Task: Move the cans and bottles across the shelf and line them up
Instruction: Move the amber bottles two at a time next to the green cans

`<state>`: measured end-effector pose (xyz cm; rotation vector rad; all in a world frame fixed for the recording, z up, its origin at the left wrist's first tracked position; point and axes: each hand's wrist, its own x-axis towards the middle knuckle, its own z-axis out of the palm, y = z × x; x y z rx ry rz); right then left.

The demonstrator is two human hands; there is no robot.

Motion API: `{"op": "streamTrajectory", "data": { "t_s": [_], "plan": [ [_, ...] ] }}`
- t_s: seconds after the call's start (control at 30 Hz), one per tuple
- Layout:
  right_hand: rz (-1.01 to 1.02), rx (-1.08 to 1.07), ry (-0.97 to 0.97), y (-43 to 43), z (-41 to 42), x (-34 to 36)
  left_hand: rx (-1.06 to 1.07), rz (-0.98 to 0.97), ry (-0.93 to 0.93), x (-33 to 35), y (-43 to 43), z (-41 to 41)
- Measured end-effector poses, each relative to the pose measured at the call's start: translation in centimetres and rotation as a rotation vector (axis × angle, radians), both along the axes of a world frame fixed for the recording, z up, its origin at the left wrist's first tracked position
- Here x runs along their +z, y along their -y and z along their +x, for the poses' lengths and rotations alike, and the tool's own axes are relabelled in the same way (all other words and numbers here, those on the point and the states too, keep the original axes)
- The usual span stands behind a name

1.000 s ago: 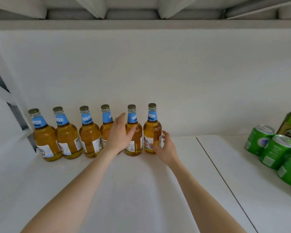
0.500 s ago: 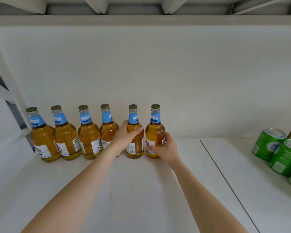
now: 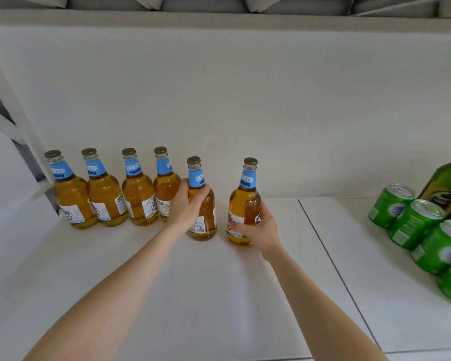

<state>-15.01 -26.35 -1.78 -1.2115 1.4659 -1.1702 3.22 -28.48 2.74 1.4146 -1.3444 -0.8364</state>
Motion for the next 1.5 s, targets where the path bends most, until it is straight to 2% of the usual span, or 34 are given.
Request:
{"op": "streamTrajectory", "data": {
  "t_s": [0.4, 0.9, 1.2, 1.5],
  "plan": [
    [0.063, 0.069, 0.158, -7.5, 0.4, 3.9, 0.159, 0.179, -0.158, 2.0, -7.8, 2.0],
    [0.035, -0.024, 0.223, -16.4, 3.3, 5.2, -0.005, 0.174, -0.115, 4.1, -15.1, 5.9],
    [0.024, -0.051, 0.179, -21.7, 0.3, 5.1, -0.050, 0.162, -0.107, 4.2, -19.5, 2.5],
    [-0.004, -0.042, 0.115, -26.7, -7.5, 5.7, -0.087, 0.149, -0.072, 4.2, -24.5, -5.8]
  ]
}}
